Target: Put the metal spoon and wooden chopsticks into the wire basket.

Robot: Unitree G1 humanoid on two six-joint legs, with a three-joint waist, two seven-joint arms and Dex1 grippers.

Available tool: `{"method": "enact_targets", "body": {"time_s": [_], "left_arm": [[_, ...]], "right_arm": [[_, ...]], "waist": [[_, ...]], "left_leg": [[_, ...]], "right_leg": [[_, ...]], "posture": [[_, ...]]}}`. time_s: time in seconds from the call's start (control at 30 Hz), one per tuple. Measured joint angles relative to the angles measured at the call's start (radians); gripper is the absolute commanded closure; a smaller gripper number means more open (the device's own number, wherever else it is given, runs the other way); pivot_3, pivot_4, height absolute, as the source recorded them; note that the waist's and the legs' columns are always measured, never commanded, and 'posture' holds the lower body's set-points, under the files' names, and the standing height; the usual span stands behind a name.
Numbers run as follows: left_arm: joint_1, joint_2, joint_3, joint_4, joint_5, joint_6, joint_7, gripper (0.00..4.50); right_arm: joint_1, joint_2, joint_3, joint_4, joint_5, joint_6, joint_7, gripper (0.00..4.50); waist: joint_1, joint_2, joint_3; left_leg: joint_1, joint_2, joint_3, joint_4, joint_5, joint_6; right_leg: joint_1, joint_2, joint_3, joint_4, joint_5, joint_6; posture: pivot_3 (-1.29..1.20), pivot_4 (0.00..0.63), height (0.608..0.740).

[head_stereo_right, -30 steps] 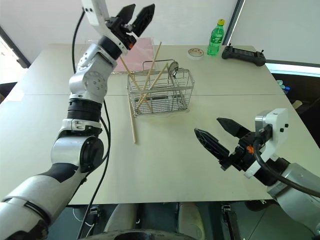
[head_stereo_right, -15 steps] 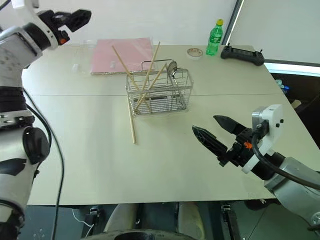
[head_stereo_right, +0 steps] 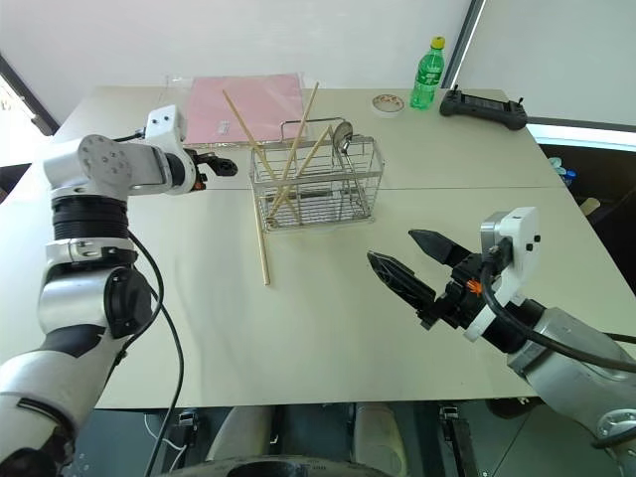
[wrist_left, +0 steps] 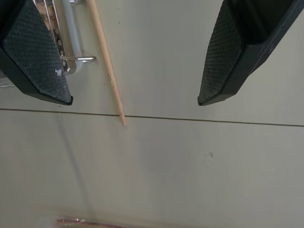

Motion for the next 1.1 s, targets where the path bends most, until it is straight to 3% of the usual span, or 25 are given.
{"method": "enact_targets", "body": {"time_s": [0.63, 1.0, 1.1], "left_arm": [[-0.147, -0.104, -0.112, 0.552, 0.161, -0.428, -0.102, 0.05], [-0.164, -0.154, -0.116, 0.669, 0.205, -0.577, -0.169, 0.05], [-0.165, -0.157, -0.114, 0.677, 0.209, -0.585, -0.17, 0.81]], "right_arm": [[0.117, 0.074, 0.005, -0.103, -0.023, -0.067, -0.094, 0.0], [0.15, 0.074, -0.008, -0.121, -0.02, -0.112, -0.129, 0.0], [0.159, 0.074, -0.008, -0.125, -0.02, -0.114, -0.133, 0.0]], "waist": [[0.005, 0.0, 0.0], [0.008, 0.0, 0.0], [0.008, 0.001, -0.001]], "left_leg": [[-0.002, 0.0, 0.001, 0.001, 0.0, 0.0], [-0.002, -0.001, 0.001, 0.004, 0.0, 0.0], [-0.001, -0.001, 0.001, 0.004, 0.0, 0.0]], "right_leg": [[0.0, -0.002, 0.0, -0.002, 0.0, 0.0], [0.002, -0.003, 0.0, -0.002, 0.0, 0.0], [0.003, -0.003, 0.0, -0.002, 0.0, 0.0]], "posture": [[0.0, 0.15, 0.721], [0.0, 0.15, 0.721], [0.0, 0.15, 0.721]]}}
